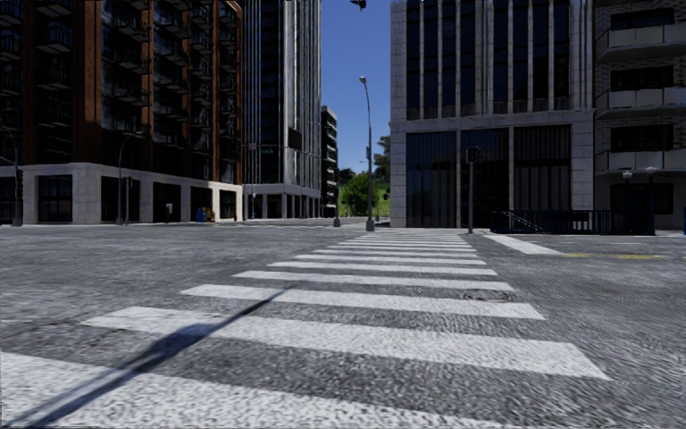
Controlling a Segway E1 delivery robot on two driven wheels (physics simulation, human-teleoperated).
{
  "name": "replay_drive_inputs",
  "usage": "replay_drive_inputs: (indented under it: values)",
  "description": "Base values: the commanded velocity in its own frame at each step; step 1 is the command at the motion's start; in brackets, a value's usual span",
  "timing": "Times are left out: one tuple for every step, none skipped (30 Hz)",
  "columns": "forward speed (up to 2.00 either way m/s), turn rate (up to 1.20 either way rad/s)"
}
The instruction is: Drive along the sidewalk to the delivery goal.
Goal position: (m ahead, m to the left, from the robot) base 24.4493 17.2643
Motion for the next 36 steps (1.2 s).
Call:
replay_drive_inputs:
  values:
    - [1.81, -0.80]
    - [1.81, -0.73]
    - [1.77, -0.66]
    - [1.77, -0.66]
    - [1.69, -0.58]
    - [1.63, -0.53]
    - [1.58, -0.45]
    - [1.58, -0.45]
    - [1.54, -0.42]
    - [1.50, -0.37]
    - [1.48, -0.31]
    - [1.48, -0.31]
    - [1.47, -0.26]
    - [1.46, -0.20]
    - [1.46, -0.15]
    - [1.46, -0.15]
    - [1.46, -0.12]
    - [1.46, -0.07]
    - [1.46, -0.07]
    - [1.46, -0.04]
    - [1.47, -0.02]
    - [1.50, 0.00]
    - [1.50, 0.00]
    - [1.52, 0.00]
    - [1.53, 0.00]
    - [1.55, 0.00]
    - [1.55, 0.00]
    - [1.56, 0.00]
    - [1.58, 0.00]
    - [1.58, 0.00]
    - [1.64, 0.00]
    - [2.00, 0.00]
    - [2.00, 0.00]
    - [2.00, 0.00]
    - [2.00, 0.00]
    - [2.00, 0.00]
